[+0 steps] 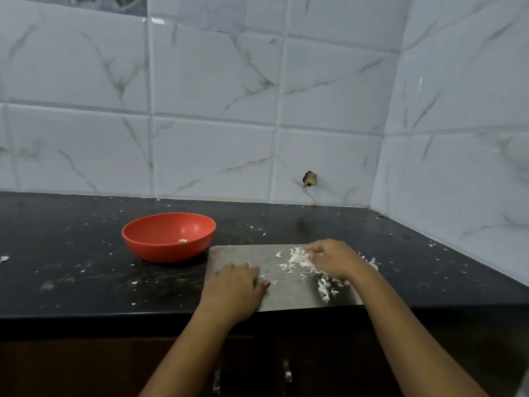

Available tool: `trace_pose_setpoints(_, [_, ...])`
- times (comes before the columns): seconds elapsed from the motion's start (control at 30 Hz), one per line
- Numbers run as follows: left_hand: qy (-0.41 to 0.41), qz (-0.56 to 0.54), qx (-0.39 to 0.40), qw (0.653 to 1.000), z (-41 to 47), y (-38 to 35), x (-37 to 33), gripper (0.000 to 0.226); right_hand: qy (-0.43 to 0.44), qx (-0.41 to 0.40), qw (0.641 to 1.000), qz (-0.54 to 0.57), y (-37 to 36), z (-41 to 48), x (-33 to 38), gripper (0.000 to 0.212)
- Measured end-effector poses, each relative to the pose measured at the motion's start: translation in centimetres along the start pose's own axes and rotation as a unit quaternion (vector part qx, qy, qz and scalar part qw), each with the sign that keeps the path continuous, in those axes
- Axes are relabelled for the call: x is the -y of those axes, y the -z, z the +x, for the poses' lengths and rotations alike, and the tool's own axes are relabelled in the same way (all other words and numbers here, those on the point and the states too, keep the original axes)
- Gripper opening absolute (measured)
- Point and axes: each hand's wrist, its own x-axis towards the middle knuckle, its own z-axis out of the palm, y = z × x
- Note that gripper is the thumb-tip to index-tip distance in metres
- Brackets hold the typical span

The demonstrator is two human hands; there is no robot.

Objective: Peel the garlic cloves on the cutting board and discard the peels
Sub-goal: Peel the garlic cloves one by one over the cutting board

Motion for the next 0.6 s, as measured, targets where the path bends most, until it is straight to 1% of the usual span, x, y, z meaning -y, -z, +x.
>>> trace_pose_setpoints(0.07, [0.003,0.008,0.028,1.000,0.0,-0.5,-1.0,0.053,0.007,0.027,1.000,0.000,-1.3,-0.4,-1.2,0.037])
trace_pose_setpoints(0.1, [0.011,0.008,0.040,0.999,0.0,-0.6,-1.4,0.056,0.017,0.021,1.000,0.008,-2.0,-0.5,-1.4,0.037])
trace_pose_setpoints(0.17, [0.023,0.011,0.056,0.998,0.0,-0.6,-1.9,0.060,0.035,-0.014,0.999,0.032,-2.7,-0.4,-1.3,0.032])
trace_pose_setpoints(0.27, [0.032,0.008,0.068,0.997,0.3,-0.4,-2.4,0.062,0.053,-0.070,0.996,0.034,-2.9,-0.4,-0.3,0.027])
trace_pose_setpoints(0.37, [0.030,0.008,0.065,0.997,1.2,-0.5,-3.0,0.063,0.051,-0.103,0.992,0.056,-2.0,-0.1,0.2,0.026])
trace_pose_setpoints(0.47, [0.016,-0.005,0.059,0.998,2.5,-0.7,-3.5,0.062,0.048,-0.082,0.994,0.054,-0.8,0.3,0.4,0.011])
trace_pose_setpoints(0.5, [0.010,-0.009,0.057,0.998,2.9,-0.8,-3.7,0.061,0.049,-0.060,0.996,0.046,-0.4,0.3,0.5,0.011])
trace_pose_setpoints(0.6, [-0.009,-0.010,0.052,0.999,4.0,-1.2,-4.1,0.054,0.047,-0.009,0.999,0.018,-0.1,0.2,0.8,0.020])
